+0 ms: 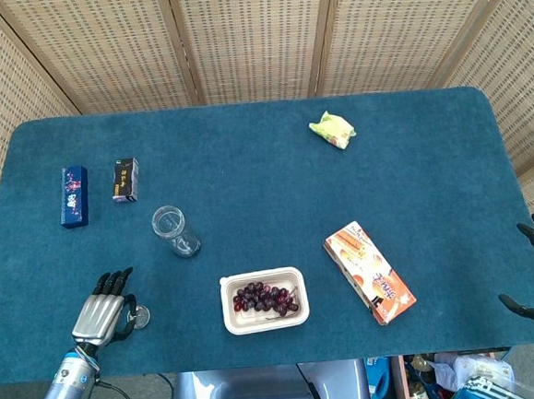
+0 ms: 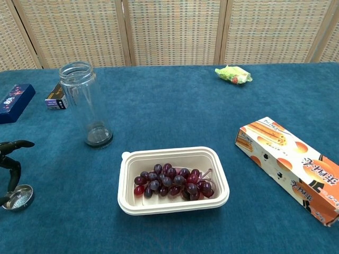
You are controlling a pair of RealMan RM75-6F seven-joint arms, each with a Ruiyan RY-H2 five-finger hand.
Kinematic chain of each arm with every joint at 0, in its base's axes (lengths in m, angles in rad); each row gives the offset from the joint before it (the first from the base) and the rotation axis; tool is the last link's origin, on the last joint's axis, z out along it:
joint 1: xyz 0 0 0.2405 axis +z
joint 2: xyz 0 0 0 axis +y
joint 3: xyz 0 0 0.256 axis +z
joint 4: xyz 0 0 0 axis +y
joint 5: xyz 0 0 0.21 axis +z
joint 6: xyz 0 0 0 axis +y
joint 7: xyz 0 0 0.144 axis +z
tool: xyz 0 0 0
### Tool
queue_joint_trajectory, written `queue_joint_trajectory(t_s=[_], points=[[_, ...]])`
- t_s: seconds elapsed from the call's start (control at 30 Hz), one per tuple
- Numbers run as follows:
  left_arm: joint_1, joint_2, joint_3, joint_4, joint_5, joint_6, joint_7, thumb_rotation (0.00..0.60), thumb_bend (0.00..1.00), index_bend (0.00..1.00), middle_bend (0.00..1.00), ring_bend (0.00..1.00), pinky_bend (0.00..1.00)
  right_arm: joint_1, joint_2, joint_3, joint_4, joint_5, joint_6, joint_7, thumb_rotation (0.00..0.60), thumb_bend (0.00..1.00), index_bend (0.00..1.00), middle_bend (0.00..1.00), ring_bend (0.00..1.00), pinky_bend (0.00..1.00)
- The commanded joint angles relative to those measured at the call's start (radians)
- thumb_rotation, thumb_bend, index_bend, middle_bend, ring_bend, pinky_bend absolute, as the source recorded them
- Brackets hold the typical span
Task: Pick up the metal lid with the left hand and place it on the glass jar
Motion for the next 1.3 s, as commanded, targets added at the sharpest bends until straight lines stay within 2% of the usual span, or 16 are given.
queue_joint_trajectory(t_s=[0.03,0.47,0.77,1.03,1.07,1.17,1.2,1.3], points=[[-0.002,-0.002,0.000,0.001,-0.007,-0.002,0.004,0.600,0.40,0.57,0.00,0.00,0.00,0.000,0.001,0.000,0.000,0.000,-0.001,0.002,0.600,0.00,0.12,0.00,0.00,0.00],[-0.011,-0.001,-0.003,-0.002,-0.026,0.008,0.005,0.600,0.43,0.58,0.00,0.00,0.00,0.002,0.004,0.001,0.002,0.005,-0.006,0.013,0.600,0.00,0.12,0.00,0.00,0.00],[-0.014,0.094,-0.026,-0.099,0.036,0.072,-0.038,0.600,0.43,0.58,0.00,0.00,0.00,0.003,0.002,-0.002,0.001,0.000,-0.009,0.008,0.600,0.00,0.12,0.00,0.00,0.00],[-0.059,0.248,-0.122,-0.280,0.050,0.119,-0.014,0.600,0.44,0.58,0.00,0.00,0.00,0.005,-0.002,-0.002,0.000,0.002,-0.012,-0.006,0.600,0.00,0.12,0.00,0.00,0.00],[-0.081,0.276,-0.159,-0.313,0.041,0.118,-0.011,0.600,0.45,0.58,0.00,0.00,0.00,0.007,-0.004,0.000,0.002,0.009,-0.016,-0.011,0.600,0.00,0.12,0.00,0.00,0.00],[-0.131,0.331,-0.224,-0.376,-0.013,0.077,-0.021,0.600,0.47,0.58,0.00,0.00,0.00,0.010,-0.008,0.003,0.004,0.021,-0.026,-0.019,0.600,0.00,0.12,0.00,0.00,0.00],[-0.162,0.350,-0.265,-0.392,-0.042,0.057,-0.036,0.600,0.48,0.58,0.00,0.00,0.00,0.012,-0.010,0.005,0.006,0.028,-0.031,-0.023,0.600,0.00,0.12,0.00,0.00,0.00],[-0.214,0.373,-0.319,-0.403,-0.109,0.018,-0.046,0.600,0.49,0.58,0.00,0.00,0.00,0.015,-0.013,0.008,0.008,0.040,-0.039,-0.031,0.600,0.00,0.12,0.00,0.00,0.00]])
